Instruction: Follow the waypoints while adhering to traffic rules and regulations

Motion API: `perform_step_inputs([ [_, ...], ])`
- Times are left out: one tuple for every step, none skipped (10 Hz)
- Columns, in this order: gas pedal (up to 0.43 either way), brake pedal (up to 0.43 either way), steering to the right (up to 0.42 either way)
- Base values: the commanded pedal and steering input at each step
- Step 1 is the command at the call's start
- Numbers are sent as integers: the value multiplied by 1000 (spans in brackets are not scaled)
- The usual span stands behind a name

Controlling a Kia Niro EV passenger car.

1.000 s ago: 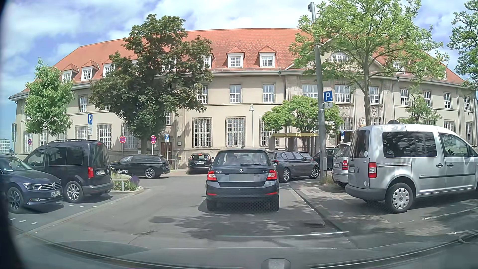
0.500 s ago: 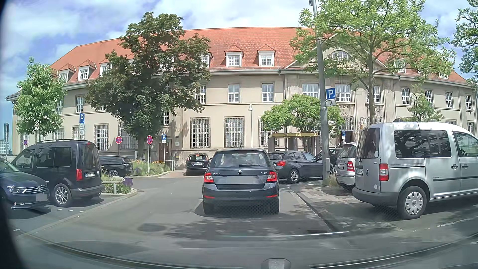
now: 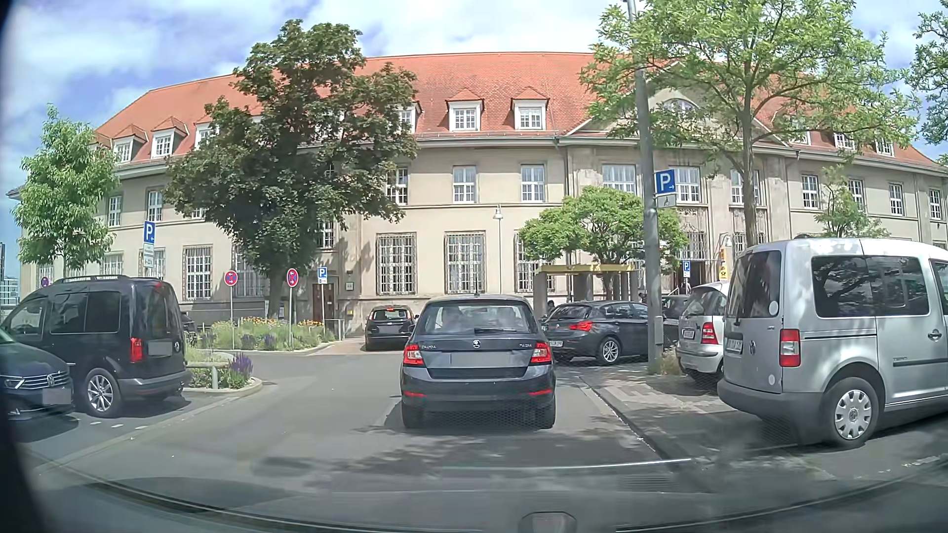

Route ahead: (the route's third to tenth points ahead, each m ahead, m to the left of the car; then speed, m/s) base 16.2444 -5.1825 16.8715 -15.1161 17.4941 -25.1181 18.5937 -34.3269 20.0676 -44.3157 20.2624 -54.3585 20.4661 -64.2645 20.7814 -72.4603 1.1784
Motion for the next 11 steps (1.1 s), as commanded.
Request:
perform_step_inputs([
  [0,30,-16],
  [0,30,-16],
  [0,37,-16],
  [0,30,-16],
  [0,37,-16],
  [0,37,-16],
  [0,37,-18],
  [0,30,-20],
  [0,30,-25],
  [0,30,-29],
  [0,30,-30],
])
